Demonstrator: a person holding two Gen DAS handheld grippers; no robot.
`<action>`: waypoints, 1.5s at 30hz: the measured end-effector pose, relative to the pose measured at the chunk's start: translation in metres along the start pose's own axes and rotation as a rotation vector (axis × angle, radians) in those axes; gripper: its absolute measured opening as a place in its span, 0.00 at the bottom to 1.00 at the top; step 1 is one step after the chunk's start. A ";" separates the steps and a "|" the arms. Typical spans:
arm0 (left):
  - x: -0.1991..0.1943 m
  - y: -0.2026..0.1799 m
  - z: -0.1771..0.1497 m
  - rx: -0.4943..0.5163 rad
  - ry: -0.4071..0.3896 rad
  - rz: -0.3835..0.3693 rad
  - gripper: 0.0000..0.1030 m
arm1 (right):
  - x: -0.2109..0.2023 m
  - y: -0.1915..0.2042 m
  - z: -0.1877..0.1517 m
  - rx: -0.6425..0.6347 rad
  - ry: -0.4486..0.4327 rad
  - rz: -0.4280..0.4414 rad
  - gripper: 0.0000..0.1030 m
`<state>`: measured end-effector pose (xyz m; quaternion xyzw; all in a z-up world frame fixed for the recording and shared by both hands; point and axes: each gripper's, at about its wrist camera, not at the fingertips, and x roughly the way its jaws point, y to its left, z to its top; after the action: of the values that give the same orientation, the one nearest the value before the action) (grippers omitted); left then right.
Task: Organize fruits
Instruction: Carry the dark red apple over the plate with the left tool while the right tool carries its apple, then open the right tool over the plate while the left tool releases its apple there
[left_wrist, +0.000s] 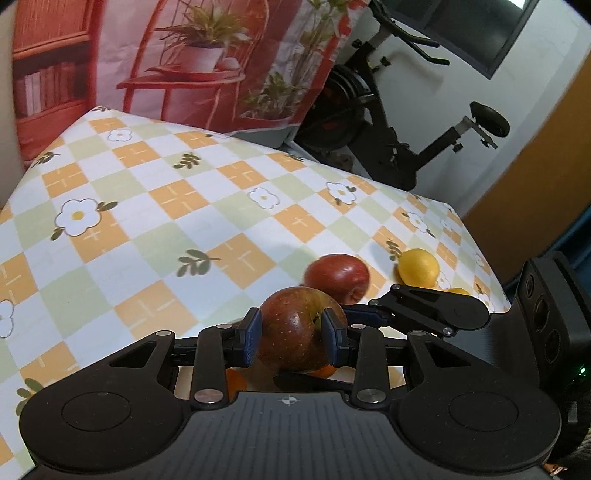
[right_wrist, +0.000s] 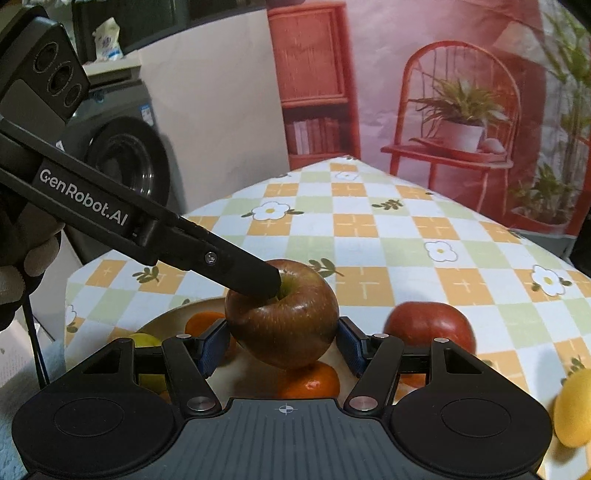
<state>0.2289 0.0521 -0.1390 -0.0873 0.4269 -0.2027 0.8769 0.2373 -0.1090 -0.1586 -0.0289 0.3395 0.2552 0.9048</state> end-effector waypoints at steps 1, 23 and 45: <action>0.000 0.002 0.000 0.000 0.001 0.001 0.36 | 0.003 0.001 0.001 -0.005 0.007 0.000 0.57; 0.008 0.017 -0.008 -0.003 0.035 0.039 0.35 | 0.024 0.009 -0.006 -0.029 0.064 0.019 0.58; 0.017 0.016 -0.014 -0.031 0.035 0.054 0.40 | -0.050 -0.035 -0.045 0.099 -0.135 -0.054 0.64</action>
<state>0.2317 0.0595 -0.1651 -0.0859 0.4475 -0.1740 0.8730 0.1952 -0.1712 -0.1663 0.0238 0.2892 0.2152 0.9325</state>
